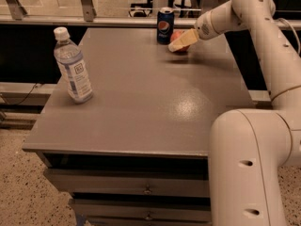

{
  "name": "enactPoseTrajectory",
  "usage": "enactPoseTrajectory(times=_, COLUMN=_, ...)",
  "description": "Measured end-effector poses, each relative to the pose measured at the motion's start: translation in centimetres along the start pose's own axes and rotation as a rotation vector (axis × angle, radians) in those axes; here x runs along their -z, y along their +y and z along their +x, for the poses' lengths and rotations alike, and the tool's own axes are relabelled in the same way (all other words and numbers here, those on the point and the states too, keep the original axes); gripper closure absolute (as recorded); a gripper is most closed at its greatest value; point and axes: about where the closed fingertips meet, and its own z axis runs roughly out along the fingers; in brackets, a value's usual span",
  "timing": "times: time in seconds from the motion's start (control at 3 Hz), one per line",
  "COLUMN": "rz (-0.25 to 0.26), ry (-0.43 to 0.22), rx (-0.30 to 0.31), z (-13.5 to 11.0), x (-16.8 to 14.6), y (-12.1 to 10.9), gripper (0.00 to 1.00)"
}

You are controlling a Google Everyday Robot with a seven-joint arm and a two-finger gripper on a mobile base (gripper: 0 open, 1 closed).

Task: Move apple near pepsi can

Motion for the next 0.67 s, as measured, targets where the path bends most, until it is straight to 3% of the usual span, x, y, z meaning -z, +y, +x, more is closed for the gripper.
enactPoseTrajectory(times=0.33, rz=0.012, ry=-0.037, rx=-0.013, z=0.6, x=4.3, y=-0.5, gripper=0.00)
enactPoseTrajectory(times=0.67, rz=-0.029, ry=-0.105, rx=-0.015, z=2.0, x=10.7, y=0.6, gripper=0.00)
